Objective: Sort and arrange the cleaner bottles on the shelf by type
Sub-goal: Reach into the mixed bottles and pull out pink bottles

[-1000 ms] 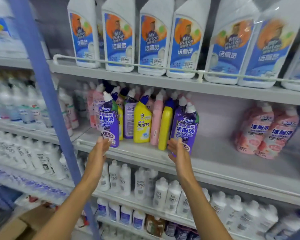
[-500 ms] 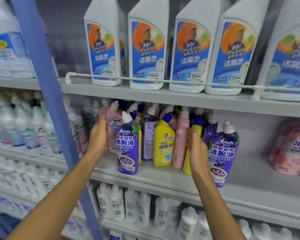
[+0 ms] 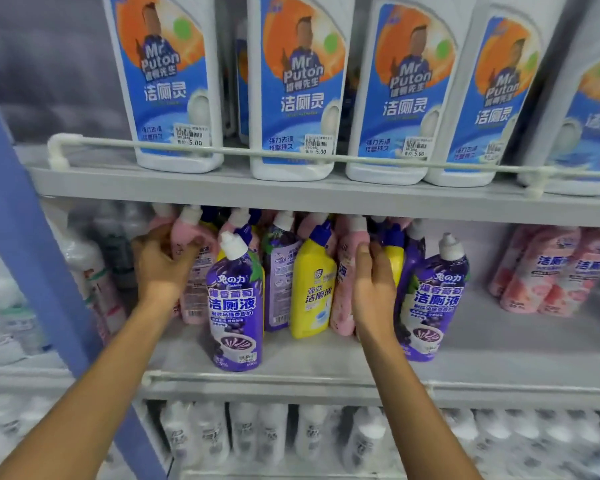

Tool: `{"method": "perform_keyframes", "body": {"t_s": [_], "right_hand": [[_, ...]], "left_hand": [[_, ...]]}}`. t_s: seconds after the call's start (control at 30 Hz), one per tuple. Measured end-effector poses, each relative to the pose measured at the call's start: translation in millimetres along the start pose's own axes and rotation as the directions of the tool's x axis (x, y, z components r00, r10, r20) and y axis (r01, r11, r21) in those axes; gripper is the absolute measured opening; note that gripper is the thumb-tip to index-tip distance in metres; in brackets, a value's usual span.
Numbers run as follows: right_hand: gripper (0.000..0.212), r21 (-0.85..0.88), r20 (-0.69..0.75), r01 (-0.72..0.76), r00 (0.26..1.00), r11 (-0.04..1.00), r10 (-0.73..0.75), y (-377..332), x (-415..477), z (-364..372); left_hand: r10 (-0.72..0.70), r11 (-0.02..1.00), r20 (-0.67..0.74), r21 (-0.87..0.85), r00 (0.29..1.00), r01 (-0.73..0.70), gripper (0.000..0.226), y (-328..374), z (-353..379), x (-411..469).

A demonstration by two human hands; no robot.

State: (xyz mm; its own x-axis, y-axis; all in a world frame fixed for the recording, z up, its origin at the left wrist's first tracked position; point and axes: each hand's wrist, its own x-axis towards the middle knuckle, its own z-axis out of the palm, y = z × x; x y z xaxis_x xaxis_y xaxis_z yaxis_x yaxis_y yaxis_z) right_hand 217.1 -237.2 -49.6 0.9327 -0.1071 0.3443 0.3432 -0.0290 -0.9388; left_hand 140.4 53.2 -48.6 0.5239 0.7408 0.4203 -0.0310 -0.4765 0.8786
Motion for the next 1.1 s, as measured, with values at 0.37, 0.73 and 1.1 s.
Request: {"method": "perform_keyframes", "body": {"t_s": [0.37, 0.73, 1.1], "right_hand": [[0.058, -0.04, -0.123, 0.054, 0.991, 0.998, -0.058, 17.4, 20.7, 27.1], [0.033, -0.14, -0.265, -0.065, 0.964, 0.988, 0.026, 49.0, 8.5, 39.8], [0.03, -0.287, -0.213, -0.021, 0.976, 0.958, -0.042, 42.3, -22.4, 11.5]], "left_hand": [[-0.072, 0.997, -0.005, -0.013, 0.997, 0.071, 0.063, -23.2, 7.4, -10.0], [-0.141, 0.973, 0.181, -0.156, 0.973, 0.169, 0.049, -44.4, 9.2, -18.5], [-0.205, 0.907, 0.25, -0.315, 0.946, 0.279, 0.034, -53.2, 1.7, -48.7]]}}
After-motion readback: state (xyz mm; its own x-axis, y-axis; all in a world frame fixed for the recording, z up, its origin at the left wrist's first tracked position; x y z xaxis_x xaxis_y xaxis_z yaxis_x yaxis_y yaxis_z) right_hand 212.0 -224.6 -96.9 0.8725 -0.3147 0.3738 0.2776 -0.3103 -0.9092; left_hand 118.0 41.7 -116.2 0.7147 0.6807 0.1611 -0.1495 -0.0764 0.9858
